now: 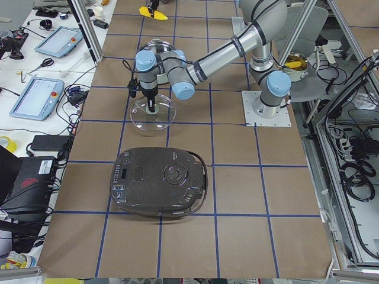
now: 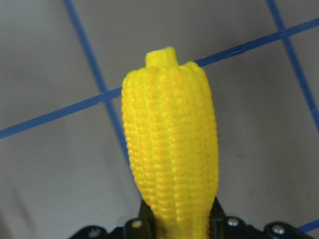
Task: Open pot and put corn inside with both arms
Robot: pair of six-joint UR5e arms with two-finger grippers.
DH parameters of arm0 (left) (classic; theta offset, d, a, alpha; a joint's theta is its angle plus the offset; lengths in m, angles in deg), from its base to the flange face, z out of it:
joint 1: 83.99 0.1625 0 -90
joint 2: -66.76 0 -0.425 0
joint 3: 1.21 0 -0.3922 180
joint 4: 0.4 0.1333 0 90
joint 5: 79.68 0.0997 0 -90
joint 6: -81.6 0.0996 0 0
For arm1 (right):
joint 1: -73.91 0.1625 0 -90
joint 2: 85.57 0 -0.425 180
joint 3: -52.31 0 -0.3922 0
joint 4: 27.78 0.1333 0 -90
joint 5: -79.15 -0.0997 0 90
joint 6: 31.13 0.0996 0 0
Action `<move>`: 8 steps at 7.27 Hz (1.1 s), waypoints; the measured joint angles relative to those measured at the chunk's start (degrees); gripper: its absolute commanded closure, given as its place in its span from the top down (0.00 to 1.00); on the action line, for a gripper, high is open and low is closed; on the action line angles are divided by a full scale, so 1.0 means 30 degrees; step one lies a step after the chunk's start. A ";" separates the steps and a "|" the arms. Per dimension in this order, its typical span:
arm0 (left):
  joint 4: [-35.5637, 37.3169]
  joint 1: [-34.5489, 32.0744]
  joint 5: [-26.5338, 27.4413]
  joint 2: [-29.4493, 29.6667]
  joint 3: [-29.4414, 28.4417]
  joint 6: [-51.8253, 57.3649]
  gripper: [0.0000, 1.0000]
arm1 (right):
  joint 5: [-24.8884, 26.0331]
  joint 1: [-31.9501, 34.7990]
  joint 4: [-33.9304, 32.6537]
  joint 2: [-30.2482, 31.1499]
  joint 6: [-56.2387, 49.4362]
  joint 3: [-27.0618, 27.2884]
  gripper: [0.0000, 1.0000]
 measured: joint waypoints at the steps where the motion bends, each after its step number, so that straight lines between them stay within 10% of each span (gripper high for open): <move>1: 0.0385 0.0132 0.0227 0.0132 0.0377 0.0999 0.00 | 0.0136 0.1946 0.1966 -0.0015 0.2551 -0.1698 0.00; 3: 0.1355 0.0220 0.0432 0.0301 0.1194 0.2199 0.00 | 0.0035 0.4608 0.4499 -0.0192 0.5521 -0.3883 0.00; 4: 0.1690 0.0242 0.0446 0.0329 0.1488 0.2487 0.17 | -0.0054 0.5725 0.4611 -0.0564 0.6685 -0.4346 0.00; 5: 0.1804 0.0256 0.0448 0.0331 0.1607 0.2603 0.76 | -0.0378 0.6683 0.4291 -0.1154 0.7789 -0.4780 0.00; 6: 0.1804 0.0274 0.0450 0.0325 0.1663 0.2637 1.00 | -0.0836 0.7557 0.3847 -0.1953 0.8637 -0.5207 0.00; 8: 0.1685 0.0579 0.0432 0.0316 0.1802 0.2638 1.00 | -0.1207 0.8320 0.3171 -0.3072 0.7919 -0.5541 0.00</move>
